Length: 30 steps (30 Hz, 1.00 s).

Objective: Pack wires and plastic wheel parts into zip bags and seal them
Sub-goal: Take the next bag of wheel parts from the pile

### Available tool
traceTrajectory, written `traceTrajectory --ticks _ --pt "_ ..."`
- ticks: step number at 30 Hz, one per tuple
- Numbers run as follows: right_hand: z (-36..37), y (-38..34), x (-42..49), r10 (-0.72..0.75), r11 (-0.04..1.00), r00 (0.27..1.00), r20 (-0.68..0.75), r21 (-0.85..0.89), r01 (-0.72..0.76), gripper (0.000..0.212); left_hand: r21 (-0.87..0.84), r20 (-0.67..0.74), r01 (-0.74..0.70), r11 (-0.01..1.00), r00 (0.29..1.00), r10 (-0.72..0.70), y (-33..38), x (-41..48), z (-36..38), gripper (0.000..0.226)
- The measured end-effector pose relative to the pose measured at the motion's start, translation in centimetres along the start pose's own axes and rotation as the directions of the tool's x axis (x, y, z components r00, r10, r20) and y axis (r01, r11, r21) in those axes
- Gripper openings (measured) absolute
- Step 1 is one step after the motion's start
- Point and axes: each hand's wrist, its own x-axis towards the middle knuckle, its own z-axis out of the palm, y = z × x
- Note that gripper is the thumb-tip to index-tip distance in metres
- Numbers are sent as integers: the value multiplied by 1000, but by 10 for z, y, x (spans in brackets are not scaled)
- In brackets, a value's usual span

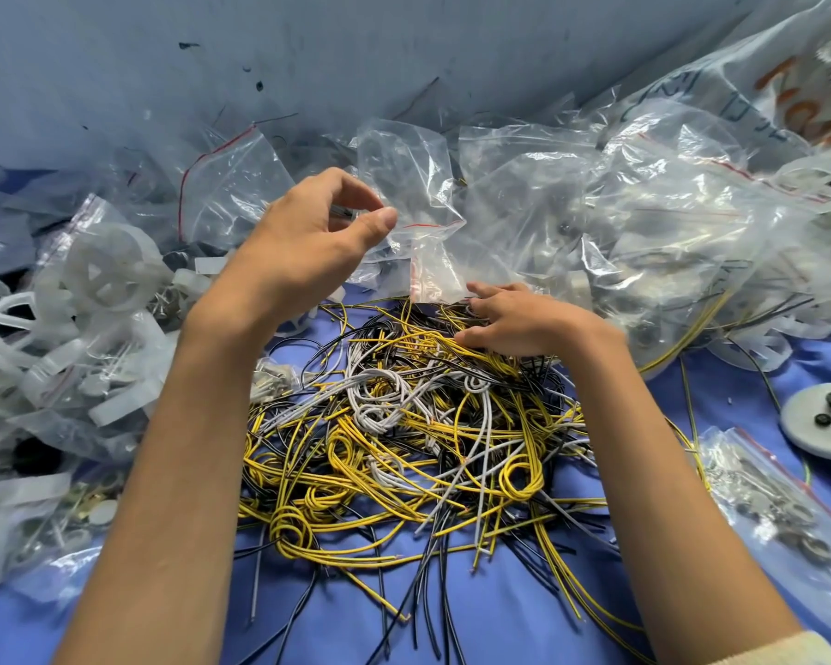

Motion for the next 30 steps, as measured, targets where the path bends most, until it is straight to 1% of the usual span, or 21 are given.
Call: traceTrajectory --ticks 2,4,6,7,9,12,15,17,19,23,27,29,30 --pt "-3 0 -2 -4 999 1000 -21 43 5 67 -5 3 -1 1000 1000 1 0 0 0 14" --pt "-6 1 -5 -20 995 998 -67 101 27 64 -7 8 3 1000 1000 -2 0 0 0 13" --pt "-10 1 -9 -42 984 986 -164 164 69 59 -2 12 4 1000 1000 -4 1 0 1 12" --pt "-12 0 -11 -48 976 971 -236 193 96 56 -2 14 3 1000 1000 -3 1 -1 1 10" --pt "-19 -2 -14 -45 961 908 -416 231 154 49 -6 15 4 1000 1000 -4 1 -1 1 7" --pt "-31 -5 -18 -13 937 762 -647 258 235 33 -1 11 8 1000 1000 -8 1 0 1 10" --pt "-39 -4 -23 19 907 640 -768 282 311 25 -2 1 -3 1000 1000 3 2 -1 2 9" --pt "-42 -3 -25 44 885 592 -805 307 351 23 5 13 -5 1000 1000 5 3 0 2 9" --pt "-44 0 -27 55 873 594 -802 327 361 21 13 32 -4 1000 999 3 3 0 3 11" --pt "-40 5 -26 24 868 666 -745 346 355 19 34 88 25 999 996 -28 1 -1 7 18" --pt "-33 7 -25 2 879 708 -706 339 336 24 87 261 43 995 963 -65 -3 -2 9 23" --pt "-33 8 -25 33 875 702 -711 360 323 31 100 351 51 994 933 -83 -5 -3 10 28" --pt "-33 9 -25 50 879 684 -728 357 316 33 113 390 48 992 916 -89 -5 -4 11 30"
